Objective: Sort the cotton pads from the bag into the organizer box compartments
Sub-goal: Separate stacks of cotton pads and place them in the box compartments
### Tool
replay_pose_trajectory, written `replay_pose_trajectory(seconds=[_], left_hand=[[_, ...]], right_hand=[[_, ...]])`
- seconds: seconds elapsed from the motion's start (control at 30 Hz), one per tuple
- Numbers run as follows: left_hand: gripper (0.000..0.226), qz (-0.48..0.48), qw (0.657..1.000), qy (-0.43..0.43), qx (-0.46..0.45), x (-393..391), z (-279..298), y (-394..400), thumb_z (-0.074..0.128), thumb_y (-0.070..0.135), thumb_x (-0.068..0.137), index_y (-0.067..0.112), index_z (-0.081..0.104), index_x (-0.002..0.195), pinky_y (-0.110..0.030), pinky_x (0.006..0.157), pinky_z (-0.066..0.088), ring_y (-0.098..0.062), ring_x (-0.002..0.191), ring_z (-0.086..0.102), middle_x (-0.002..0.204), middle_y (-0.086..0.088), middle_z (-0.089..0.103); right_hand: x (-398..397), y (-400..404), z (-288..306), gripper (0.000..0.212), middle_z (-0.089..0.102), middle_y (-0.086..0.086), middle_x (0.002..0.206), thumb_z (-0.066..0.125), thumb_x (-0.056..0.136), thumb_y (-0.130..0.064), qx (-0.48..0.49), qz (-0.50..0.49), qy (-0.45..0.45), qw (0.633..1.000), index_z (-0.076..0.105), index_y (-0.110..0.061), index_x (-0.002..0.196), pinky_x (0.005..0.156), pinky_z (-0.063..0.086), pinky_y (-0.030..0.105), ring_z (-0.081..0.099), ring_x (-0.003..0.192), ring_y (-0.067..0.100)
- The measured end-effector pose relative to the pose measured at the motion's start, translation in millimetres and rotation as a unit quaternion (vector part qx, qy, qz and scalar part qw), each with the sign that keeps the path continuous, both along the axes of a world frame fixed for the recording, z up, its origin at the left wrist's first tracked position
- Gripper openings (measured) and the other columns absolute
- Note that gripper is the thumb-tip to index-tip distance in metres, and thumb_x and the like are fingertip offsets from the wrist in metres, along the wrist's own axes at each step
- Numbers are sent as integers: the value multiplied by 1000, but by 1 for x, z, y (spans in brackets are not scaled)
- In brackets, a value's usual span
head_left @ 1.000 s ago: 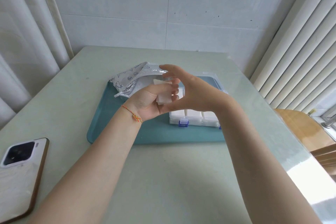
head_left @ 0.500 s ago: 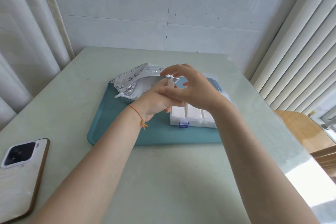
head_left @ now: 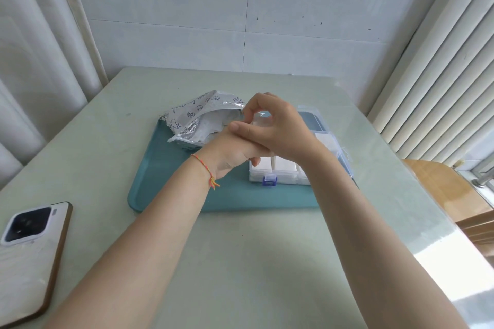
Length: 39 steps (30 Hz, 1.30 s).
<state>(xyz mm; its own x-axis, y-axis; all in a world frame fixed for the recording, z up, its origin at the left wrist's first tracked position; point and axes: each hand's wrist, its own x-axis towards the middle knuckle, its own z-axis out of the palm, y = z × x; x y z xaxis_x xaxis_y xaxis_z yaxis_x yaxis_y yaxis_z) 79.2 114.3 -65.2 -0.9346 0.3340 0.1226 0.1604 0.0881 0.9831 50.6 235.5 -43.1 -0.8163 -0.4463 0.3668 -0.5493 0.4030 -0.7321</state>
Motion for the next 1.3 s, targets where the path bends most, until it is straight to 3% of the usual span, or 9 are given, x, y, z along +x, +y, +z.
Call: replay_pose_trajectory(seconds=[0.1,0.23,0.53,0.63,0.7,0.77,0.87,1.13,1.3], left_hand=[[31,-22,1000,5,4,2,2,3,62,2,69,28,65,85,-23,55,43,-10,64,50,71,14,62],[32,-10,1000,-16,16,0,-3,2,64,5,75,23,63,102,-27,50,41,-18,73,61,82,-2,65],[19,39,997,-55,44,-4,-6,-4,71,11,81,10,62,98,-22,43,37,-15,61,58,73,0,61],[13,98,983,-120,102,-9,-6,-9,71,11,85,12,59,89,-19,41,34,-13,50,51,62,-2,49],[13,110,970,-165,142,-11,-5,-11,69,11,84,18,58,86,-18,44,37,-10,50,46,64,-1,44],[11,71,960,-201,181,-8,-1,-9,63,13,89,21,61,97,-21,51,45,-9,60,52,72,1,51],[11,22,949,-233,211,-4,4,-3,58,18,89,25,64,95,-32,70,51,-16,75,61,84,0,62],[17,-47,932,-292,209,0,16,20,59,30,81,27,67,97,-37,69,56,-17,80,63,88,4,65],[18,-58,941,-291,163,1,24,44,58,34,76,30,75,81,-34,69,57,-15,76,68,84,5,68]], right_hand=[[-1,-3,-1,27,55,0,85,77,83,-29,15,-35,19,999,58,-11,76,67,37,11,51,74,3],[-2,-4,-1,21,58,1,79,67,87,-20,20,-78,50,995,54,-11,74,65,38,18,54,78,12],[-4,7,7,36,65,7,92,55,97,-44,-39,-51,-24,998,62,-9,92,68,43,13,58,83,11],[-6,18,11,34,65,-5,105,69,88,-42,21,-6,-35,999,62,-19,111,77,43,7,59,97,1],[-6,21,9,67,57,-9,123,84,73,-38,120,36,-36,991,51,-28,130,90,42,13,53,112,4],[-2,18,4,88,49,-8,132,87,67,-35,177,39,-16,983,39,-31,141,101,41,28,47,121,10],[4,11,3,90,47,-6,133,81,70,-34,219,18,40,975,33,-29,146,103,40,41,44,122,17],[21,34,14,73,48,-14,112,73,71,-22,200,7,111,974,44,-24,138,98,38,39,46,108,14],[29,57,15,81,53,-9,123,72,71,-17,179,11,82,980,38,-29,144,96,40,33,48,106,11]])
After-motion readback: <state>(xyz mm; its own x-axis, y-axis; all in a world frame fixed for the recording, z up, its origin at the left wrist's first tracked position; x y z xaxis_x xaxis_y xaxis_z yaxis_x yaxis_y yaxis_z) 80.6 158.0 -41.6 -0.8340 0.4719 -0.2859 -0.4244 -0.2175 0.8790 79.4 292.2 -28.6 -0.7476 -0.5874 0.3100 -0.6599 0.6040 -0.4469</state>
